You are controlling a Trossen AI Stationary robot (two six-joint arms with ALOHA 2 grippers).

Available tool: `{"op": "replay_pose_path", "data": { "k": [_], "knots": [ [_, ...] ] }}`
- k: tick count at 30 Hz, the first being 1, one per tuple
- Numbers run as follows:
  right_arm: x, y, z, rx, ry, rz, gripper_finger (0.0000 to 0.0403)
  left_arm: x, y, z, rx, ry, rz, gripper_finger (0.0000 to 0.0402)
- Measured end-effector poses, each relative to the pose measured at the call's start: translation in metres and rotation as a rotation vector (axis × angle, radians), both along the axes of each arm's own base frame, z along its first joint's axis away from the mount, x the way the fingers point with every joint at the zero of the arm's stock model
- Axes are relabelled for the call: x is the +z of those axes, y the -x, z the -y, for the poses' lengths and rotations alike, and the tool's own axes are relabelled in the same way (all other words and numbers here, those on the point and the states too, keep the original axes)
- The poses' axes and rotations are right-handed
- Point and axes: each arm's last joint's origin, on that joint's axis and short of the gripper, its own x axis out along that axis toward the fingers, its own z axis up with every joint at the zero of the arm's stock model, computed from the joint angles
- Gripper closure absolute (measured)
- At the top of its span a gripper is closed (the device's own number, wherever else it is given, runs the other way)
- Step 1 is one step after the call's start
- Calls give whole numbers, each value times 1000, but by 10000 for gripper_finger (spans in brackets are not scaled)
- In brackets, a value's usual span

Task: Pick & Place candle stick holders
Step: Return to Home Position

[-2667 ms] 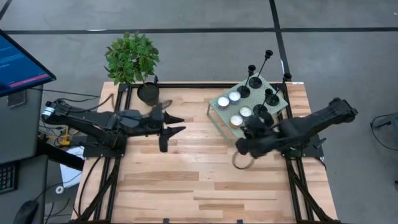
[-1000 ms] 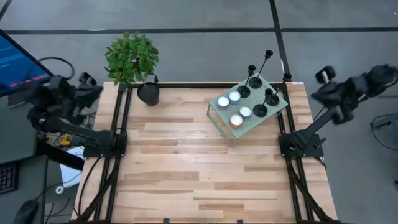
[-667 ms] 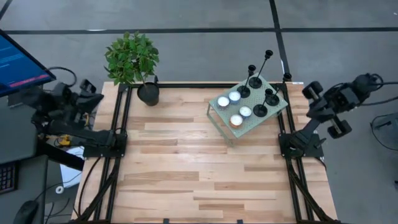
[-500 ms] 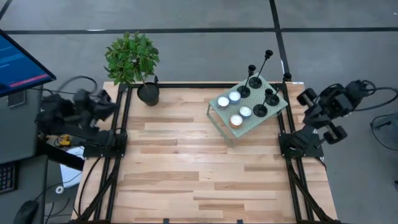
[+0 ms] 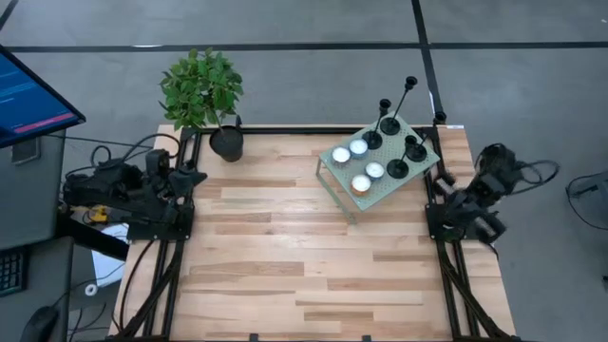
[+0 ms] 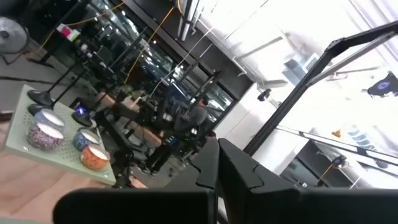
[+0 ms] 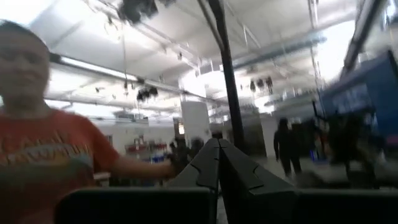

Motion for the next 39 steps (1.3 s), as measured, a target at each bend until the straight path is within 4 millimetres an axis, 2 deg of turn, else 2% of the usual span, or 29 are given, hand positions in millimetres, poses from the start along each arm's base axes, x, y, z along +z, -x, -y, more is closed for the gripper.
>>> {"op": "replay_pose_path", "data": {
  "k": [6,10,16,22,28,30,39],
  "knots": [
    [-37,-14,-13,29,-97,-14,403,0,0,1,-27,-58,4,395],
    [-77,-26,-20,-15,-125,-41,403,-1,-1,5,-105,-132,-2,394],
    [-75,-29,-16,-32,-125,-22,403,0,0,7,-134,-236,21,394],
    [-80,-34,-14,-138,-3,-29,403,0,1,9,-167,-358,47,394],
    [-80,-35,-11,-148,-57,-54,403,-10,7,10,-217,-395,22,394],
    [-81,-36,-11,-153,-63,-60,403,-5,10,9,-210,-417,52,394],
    [-84,-38,-11,-159,-40,-89,403,-45,-17,4,113,-379,-252,394]
  ]
}}
